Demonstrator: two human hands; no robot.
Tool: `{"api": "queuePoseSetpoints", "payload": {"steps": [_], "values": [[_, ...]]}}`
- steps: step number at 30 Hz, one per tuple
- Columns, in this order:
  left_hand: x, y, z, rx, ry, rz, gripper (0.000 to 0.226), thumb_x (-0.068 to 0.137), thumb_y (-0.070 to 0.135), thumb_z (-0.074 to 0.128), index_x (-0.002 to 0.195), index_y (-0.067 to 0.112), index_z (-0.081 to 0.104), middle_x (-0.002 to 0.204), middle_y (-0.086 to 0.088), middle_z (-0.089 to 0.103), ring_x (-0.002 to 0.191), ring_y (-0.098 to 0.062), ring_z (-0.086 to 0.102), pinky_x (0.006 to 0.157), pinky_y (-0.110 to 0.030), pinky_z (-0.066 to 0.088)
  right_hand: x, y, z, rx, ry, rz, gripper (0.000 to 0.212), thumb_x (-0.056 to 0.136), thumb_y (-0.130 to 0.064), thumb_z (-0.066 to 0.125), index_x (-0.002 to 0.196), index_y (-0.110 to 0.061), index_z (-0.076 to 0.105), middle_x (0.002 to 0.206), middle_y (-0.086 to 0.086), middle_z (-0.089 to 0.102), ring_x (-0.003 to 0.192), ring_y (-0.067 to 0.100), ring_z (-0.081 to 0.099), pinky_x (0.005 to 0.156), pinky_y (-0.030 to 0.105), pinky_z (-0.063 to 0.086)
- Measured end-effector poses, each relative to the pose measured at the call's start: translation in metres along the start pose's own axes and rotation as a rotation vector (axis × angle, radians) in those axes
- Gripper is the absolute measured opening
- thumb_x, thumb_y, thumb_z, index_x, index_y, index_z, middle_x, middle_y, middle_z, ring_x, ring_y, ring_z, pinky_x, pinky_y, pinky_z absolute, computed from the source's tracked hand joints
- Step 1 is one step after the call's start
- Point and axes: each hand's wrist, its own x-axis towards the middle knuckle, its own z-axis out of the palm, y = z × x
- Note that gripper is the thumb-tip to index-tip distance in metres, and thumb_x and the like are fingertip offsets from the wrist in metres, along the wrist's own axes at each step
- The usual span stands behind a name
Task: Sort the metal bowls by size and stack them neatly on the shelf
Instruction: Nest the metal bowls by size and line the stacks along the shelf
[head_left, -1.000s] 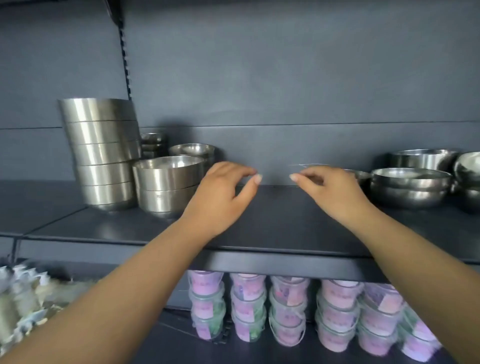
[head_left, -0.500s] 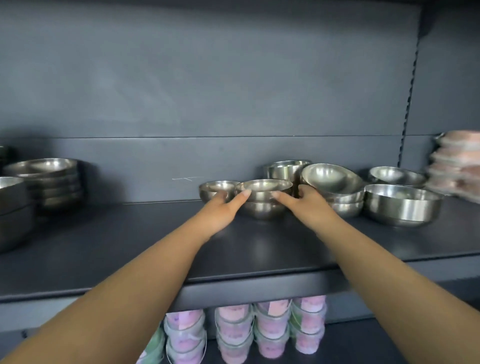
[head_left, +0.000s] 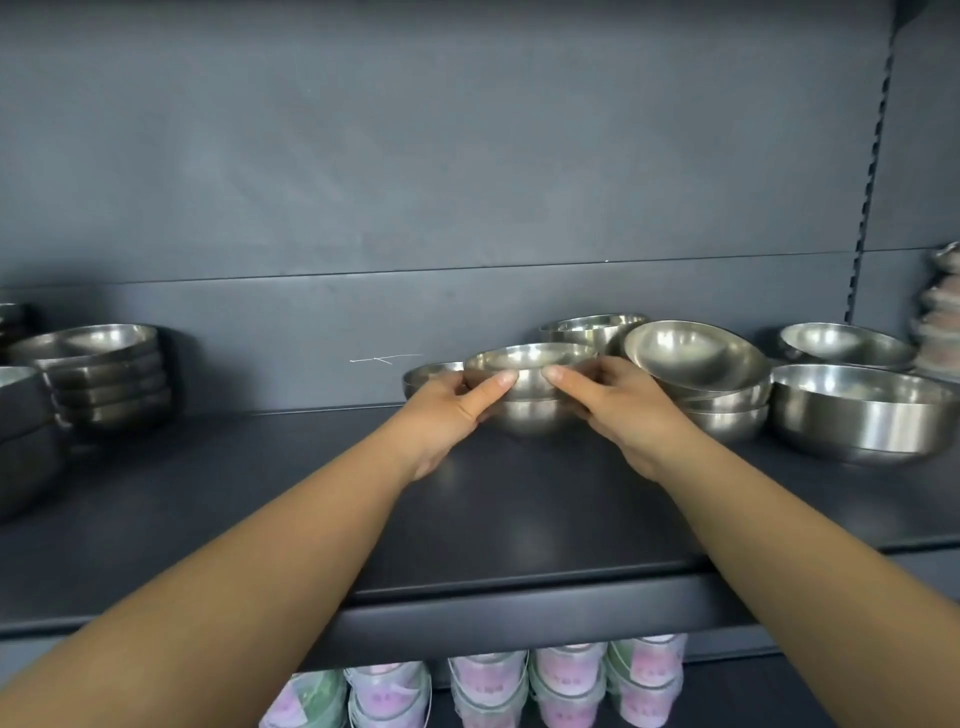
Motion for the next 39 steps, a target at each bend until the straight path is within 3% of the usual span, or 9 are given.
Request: {"api": "queuePoseSetpoints", "payload": {"steps": [8,10,14,16,20,26,30,35,39], "values": [[-0.017,0.055,-0.104,0.185,0.153,0.241,0.012,0.087,0.029,0.058,0.094,0.021,0.062,0.097,0.002,0.064,0.096,-0.012,0.060,0.094,-0.022,0.043,0.016,-0.073,0.082,0.086,-0.130,-0.183,0.017,0.073,-0.035,0.071,0.082,-0.023,0.064,0.094,-0.006,0.069,0.098,0.012,0.063,0.092,0.030,0.048],[-0.023,0.062,-0.143,0.291,0.195,0.266,0.020,0.088,0.031,0.057,0.100,0.016,0.063,0.083,0.007,0.064,0.079,-0.003,0.060,0.079,-0.013,0.044,0.020,-0.085,0.116,0.116,-0.190,-0.192,0.014,0.076,-0.034,0.070,0.081,-0.022,0.064,0.092,-0.007,0.069,0.094,0.010,0.063,0.090,0.027,0.048],[-0.037,0.070,-0.220,0.458,0.332,0.192,0.024,0.087,0.038,0.056,0.072,0.020,0.056,0.040,0.018,0.049,0.038,0.004,0.046,0.046,-0.006,0.033,0.034,-0.103,0.194,0.241,-0.320,-0.192,0.008,0.082,-0.023,0.066,0.078,-0.020,0.060,0.082,-0.007,0.065,0.072,0.001,0.061,0.068,0.009,0.050],[-0.044,0.071,-0.260,0.514,0.408,0.162,0.027,0.086,0.043,0.057,0.073,0.019,0.058,0.047,0.017,0.055,0.047,0.004,0.051,0.053,-0.010,0.039,0.043,-0.112,0.235,0.261,-0.382,-0.179,0.008,0.083,-0.025,0.065,0.078,-0.020,0.060,0.080,-0.009,0.064,0.069,0.000,0.059,0.059,0.007,0.046],[-0.050,0.070,-0.328,0.544,0.505,0.064,0.048,0.081,0.050,0.059,0.108,0.011,0.065,0.103,-0.006,0.068,0.099,-0.023,0.061,0.100,-0.035,0.043,0.062,-0.124,0.310,0.284,-0.468,-0.147,0.010,0.083,-0.028,0.064,0.080,-0.020,0.058,0.079,-0.009,0.063,0.070,0.003,0.059,0.058,0.010,0.045],[-0.044,0.045,-0.396,0.482,0.557,-0.089,0.066,0.063,0.062,0.069,0.103,0.009,0.067,0.105,-0.009,0.069,0.103,-0.027,0.061,0.102,-0.037,0.042,0.091,-0.112,0.387,0.231,-0.570,-0.103,0.008,0.084,-0.029,0.063,0.080,-0.023,0.059,0.079,-0.010,0.060,0.076,0.006,0.057,0.065,0.016,0.041],[-0.032,0.030,-0.408,0.394,0.532,-0.140,0.032,0.080,0.038,0.066,0.096,0.010,0.064,0.093,-0.004,0.066,0.095,-0.019,0.060,0.098,-0.030,0.042,0.109,-0.095,0.406,0.176,-0.589,-0.104,0.006,0.084,-0.028,0.063,0.080,-0.024,0.061,0.087,-0.011,0.064,0.086,0.004,0.058,0.094,0.025,0.038],[-0.025,0.007,-0.425,0.407,0.520,-0.228,0.073,0.057,0.061,0.074,0.110,0.011,0.064,0.115,-0.009,0.066,0.112,-0.025,0.057,0.106,-0.039,0.039,0.119,-0.076,0.425,0.114,-0.607,-0.052,0.009,0.082,-0.031,0.065,0.085,-0.024,0.061,0.098,-0.007,0.065,0.100,0.010,0.057,0.093,0.024,0.036],[-0.022,-0.006,-0.428,0.397,0.485,-0.292,0.033,0.076,0.043,0.069,0.095,0.017,0.063,0.120,-0.011,0.064,0.116,-0.026,0.055,0.103,-0.036,0.039,0.122,-0.063,0.431,0.012,-0.576,-0.081,0.038,0.078,-0.037,0.068,0.109,-0.017,0.063,0.111,-0.001,0.066,0.107,0.014,0.058,0.091,0.023,0.038]]}}
